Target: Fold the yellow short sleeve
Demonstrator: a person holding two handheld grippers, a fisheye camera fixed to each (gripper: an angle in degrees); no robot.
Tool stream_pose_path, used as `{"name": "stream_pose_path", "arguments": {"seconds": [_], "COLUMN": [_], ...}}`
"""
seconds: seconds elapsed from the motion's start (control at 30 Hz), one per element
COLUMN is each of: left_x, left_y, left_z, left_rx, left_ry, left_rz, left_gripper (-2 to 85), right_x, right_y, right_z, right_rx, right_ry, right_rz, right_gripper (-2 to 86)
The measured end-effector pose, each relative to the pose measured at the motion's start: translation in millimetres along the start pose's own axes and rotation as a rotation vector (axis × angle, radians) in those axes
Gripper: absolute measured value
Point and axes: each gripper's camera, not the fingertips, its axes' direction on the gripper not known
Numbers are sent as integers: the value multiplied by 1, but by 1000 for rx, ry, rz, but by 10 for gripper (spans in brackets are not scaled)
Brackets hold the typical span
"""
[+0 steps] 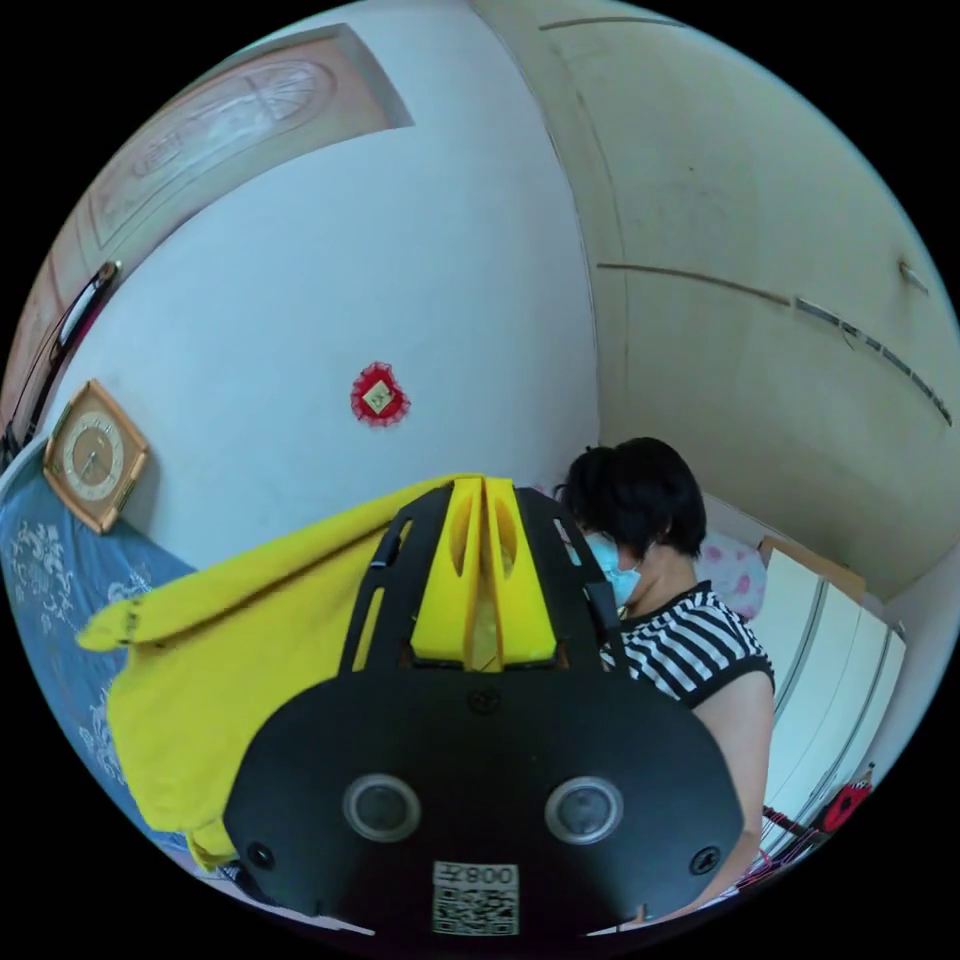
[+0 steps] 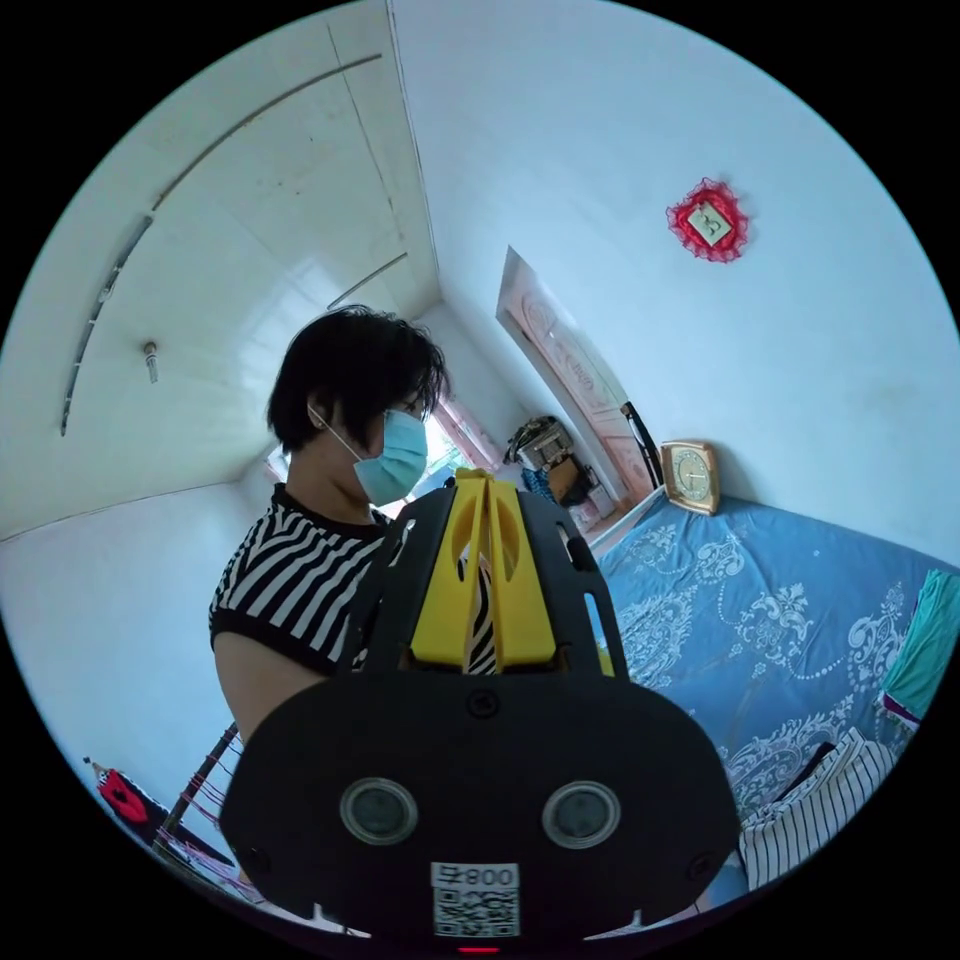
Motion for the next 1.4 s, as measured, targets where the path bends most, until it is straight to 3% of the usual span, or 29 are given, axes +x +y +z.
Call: {"name": "stream_pose_path", "arguments": {"seconds": [0.17,0.3,0.57,0.73,0.83,0.97,1.13,1.3,1.4], "left_x": [-5,-52,-302,-456,-519,-572,-593,-590,-606], "left_y": [-32,-54,-77,-47,-13,55,145,200,218], "left_z": [15,36,131,172,162,112,12,-72,-92], "left_rx": [-47,-101,-239,-391,-387,-510,-670,-819,-928], "left_ry": [-45,-94,-260,-462,-508,-554,-724,-909,-934], "left_rz": [70,52,-218,-410,-505,-641,-925,-1129,-1163], "left_gripper": [2,3,17,55,69,77,84,96,105], "right_x": [18,82,324,496,540,555,534,500,491], "right_y": [23,32,40,123,194,302,489,602,645], "right_z": [12,33,105,158,187,226,263,287,307], "right_rx": [10,-42,-263,-351,-408,-507,-584,-549,-638], "right_ry": [55,170,432,664,710,665,600,576,630], "right_rz": [7,84,349,668,757,840,1142,1342,1388], "right_gripper": [0,1,1,1,3,6,22,39,44]}}
